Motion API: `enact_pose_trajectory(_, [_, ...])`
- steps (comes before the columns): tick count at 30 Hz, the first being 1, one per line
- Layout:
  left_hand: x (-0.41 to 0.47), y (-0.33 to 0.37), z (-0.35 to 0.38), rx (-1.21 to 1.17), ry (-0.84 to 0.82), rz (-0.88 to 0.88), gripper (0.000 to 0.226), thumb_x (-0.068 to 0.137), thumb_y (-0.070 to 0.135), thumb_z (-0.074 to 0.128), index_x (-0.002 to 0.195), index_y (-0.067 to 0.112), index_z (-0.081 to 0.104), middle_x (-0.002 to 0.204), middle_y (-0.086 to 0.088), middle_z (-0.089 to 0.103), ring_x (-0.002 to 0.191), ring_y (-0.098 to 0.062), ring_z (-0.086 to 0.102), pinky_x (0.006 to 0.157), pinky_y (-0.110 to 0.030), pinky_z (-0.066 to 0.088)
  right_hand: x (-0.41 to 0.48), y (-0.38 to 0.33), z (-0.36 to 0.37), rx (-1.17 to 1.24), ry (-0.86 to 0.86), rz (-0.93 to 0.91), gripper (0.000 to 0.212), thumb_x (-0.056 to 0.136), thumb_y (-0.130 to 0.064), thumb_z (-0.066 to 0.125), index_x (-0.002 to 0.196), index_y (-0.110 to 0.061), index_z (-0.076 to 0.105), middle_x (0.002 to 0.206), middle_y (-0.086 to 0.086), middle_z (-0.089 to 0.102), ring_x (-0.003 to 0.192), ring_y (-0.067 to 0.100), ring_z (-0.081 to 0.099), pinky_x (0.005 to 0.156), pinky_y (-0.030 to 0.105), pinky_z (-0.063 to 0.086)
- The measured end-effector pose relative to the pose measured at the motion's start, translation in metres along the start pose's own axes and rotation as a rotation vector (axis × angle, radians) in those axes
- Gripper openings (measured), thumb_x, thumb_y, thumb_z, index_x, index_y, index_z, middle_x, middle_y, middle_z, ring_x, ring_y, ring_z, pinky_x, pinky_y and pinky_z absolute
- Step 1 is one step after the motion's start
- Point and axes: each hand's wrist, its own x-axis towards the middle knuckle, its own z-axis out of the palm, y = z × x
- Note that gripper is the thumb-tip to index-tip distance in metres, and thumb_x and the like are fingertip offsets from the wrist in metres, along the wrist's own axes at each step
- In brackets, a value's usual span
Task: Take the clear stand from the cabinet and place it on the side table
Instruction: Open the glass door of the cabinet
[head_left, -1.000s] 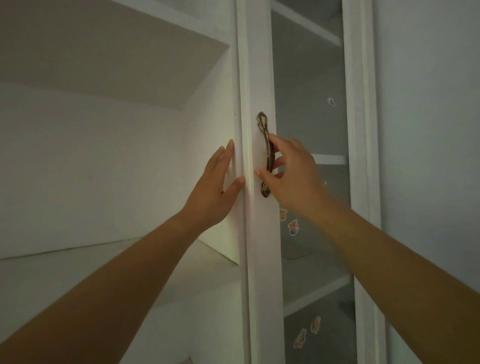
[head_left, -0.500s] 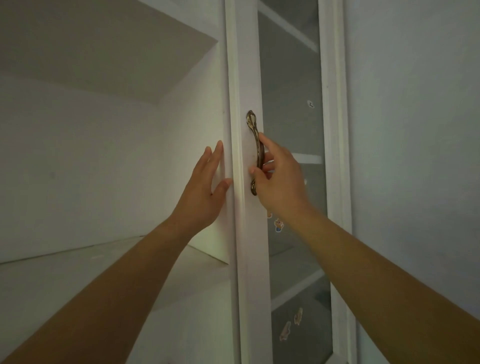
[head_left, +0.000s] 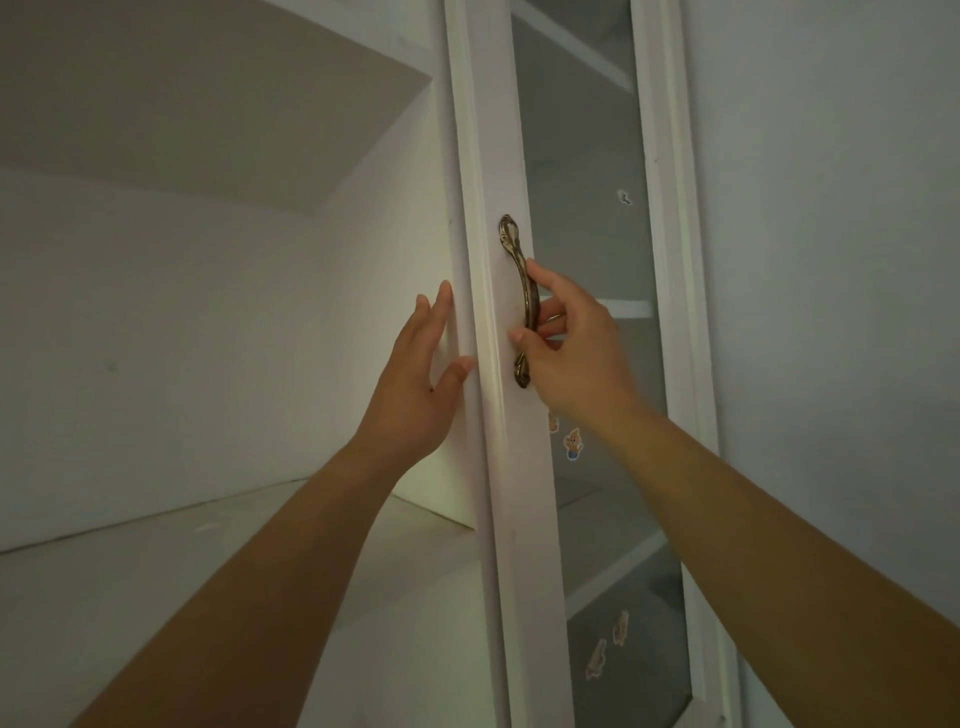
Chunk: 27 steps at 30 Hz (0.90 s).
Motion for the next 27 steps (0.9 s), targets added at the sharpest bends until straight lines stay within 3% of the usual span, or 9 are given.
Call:
enact_pose_trajectory(6, [-0.001, -0.006, -0.001, -0.023, -0.014, 0.014, 0.062, 0.095, 0.03, 0.041, 0.144, 0.037, 0.004, 0.157, 0.007, 0.006, 0.142, -0.006, 0.001, 0.113, -0.03, 0.01, 0.001, 0.001, 0.007, 0.017, 0.023, -0.001, 0.057, 0.084, -0.007, 0.062, 0.132, -0.028, 0.042, 0.095, -0.001, 0.052, 0.073, 0.004, 0.053, 0.066, 0.007, 0.047])
enact_pose_trajectory(21, [-0.004, 0.004, 0.003, 0.034, -0.008, -0.029, 0.062, 0.097, 0.027, 0.039, 0.144, 0.036, -0.001, 0.157, 0.005, 0.0, 0.143, -0.01, 0.002, 0.105, -0.021, 0.008, 0.002, -0.004, -0.002, 0.028, -0.013, -0.004, 0.056, 0.083, -0.004, 0.063, 0.13, -0.025, 0.044, 0.079, -0.012, 0.046, 0.067, 0.003, 0.051, 0.06, -0.002, 0.041])
enact_pose_trajectory(27, [-0.002, 0.002, 0.001, 0.019, -0.006, -0.013, 0.061, 0.096, 0.028, 0.039, 0.145, 0.034, 0.003, 0.157, 0.005, 0.003, 0.143, -0.009, 0.001, 0.112, -0.028, 0.009, 0.003, -0.004, -0.001, 0.038, -0.016, -0.01, 0.055, 0.082, -0.005, 0.064, 0.129, -0.026, 0.045, 0.078, -0.01, 0.048, 0.066, 0.004, 0.051, 0.058, -0.001, 0.042])
